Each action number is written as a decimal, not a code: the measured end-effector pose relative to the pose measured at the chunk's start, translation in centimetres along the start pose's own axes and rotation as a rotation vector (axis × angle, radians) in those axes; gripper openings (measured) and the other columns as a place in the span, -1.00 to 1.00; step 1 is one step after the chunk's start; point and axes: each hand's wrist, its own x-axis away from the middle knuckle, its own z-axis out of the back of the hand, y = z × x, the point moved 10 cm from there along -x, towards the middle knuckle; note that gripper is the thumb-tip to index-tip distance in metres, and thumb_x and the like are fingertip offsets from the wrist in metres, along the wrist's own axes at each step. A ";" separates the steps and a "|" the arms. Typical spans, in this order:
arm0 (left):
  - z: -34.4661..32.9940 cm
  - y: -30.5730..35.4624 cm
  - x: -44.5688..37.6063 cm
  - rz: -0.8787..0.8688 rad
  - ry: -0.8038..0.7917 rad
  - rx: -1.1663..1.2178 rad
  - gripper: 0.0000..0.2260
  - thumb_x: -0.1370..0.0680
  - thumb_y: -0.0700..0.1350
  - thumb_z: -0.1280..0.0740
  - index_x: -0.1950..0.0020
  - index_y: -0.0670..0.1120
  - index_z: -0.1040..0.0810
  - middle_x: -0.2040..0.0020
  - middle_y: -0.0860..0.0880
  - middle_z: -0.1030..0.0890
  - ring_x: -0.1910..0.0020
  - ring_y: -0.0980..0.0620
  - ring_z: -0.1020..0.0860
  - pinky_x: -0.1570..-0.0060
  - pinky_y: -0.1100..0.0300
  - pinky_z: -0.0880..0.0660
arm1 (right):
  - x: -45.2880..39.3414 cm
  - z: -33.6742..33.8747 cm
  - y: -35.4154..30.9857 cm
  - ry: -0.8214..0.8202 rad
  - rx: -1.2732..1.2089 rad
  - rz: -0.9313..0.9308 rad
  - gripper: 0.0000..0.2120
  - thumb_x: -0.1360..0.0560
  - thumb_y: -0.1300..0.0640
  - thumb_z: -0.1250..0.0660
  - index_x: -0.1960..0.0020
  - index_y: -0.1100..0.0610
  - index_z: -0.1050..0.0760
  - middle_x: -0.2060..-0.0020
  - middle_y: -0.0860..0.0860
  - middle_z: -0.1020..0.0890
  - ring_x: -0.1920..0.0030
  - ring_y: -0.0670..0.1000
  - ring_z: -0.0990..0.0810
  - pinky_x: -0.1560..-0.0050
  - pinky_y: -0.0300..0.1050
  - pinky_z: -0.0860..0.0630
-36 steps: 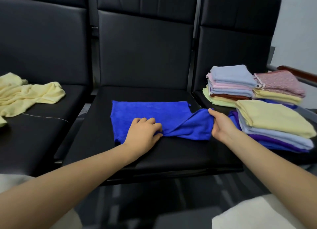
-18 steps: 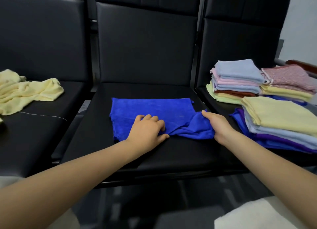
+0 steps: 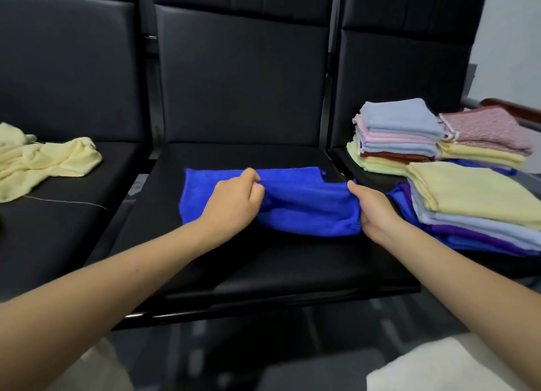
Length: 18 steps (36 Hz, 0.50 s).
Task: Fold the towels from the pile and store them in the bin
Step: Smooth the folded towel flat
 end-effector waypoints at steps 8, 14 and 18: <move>2.5 1.5 1.3 -0.349 -0.148 -0.453 -0.59 -0.39 0.06 0.02 0.06 -0.05 -0.56 0.27 0.04 -0.58 0.15 -0.02 -0.53 -0.02 0.17 -0.28 | 2.0 0.0 -2.4 0.016 -0.024 0.106 -0.60 -0.55 -0.05 -0.35 -0.30 0.15 -0.53 -0.18 0.06 -0.63 -0.17 0.08 -0.60 -0.24 0.05 -0.52; 5.2 -1.6 1.8 -0.213 -0.245 -0.520 -0.71 -0.46 0.02 -0.12 0.15 -0.14 -0.53 0.18 -0.05 -0.58 0.14 -0.09 -0.52 0.22 0.11 -0.33 | 2.6 0.5 -2.8 0.024 0.012 0.182 -0.59 -0.47 -0.12 -0.38 -0.18 0.13 -0.59 -0.18 0.05 -0.63 -0.21 0.08 -0.58 -0.32 0.09 -0.45; 6.9 -4.7 3.0 0.030 -0.318 -0.290 -0.70 -0.47 -0.02 -0.15 0.14 -0.21 -0.56 0.23 -0.15 -0.59 0.20 -0.11 -0.52 0.14 0.04 -0.44 | 2.9 1.5 -2.4 0.078 0.044 0.189 -0.80 -0.59 0.02 -0.30 -0.07 0.13 -0.59 -0.15 0.10 -0.64 -0.17 0.09 -0.59 -0.32 0.09 -0.46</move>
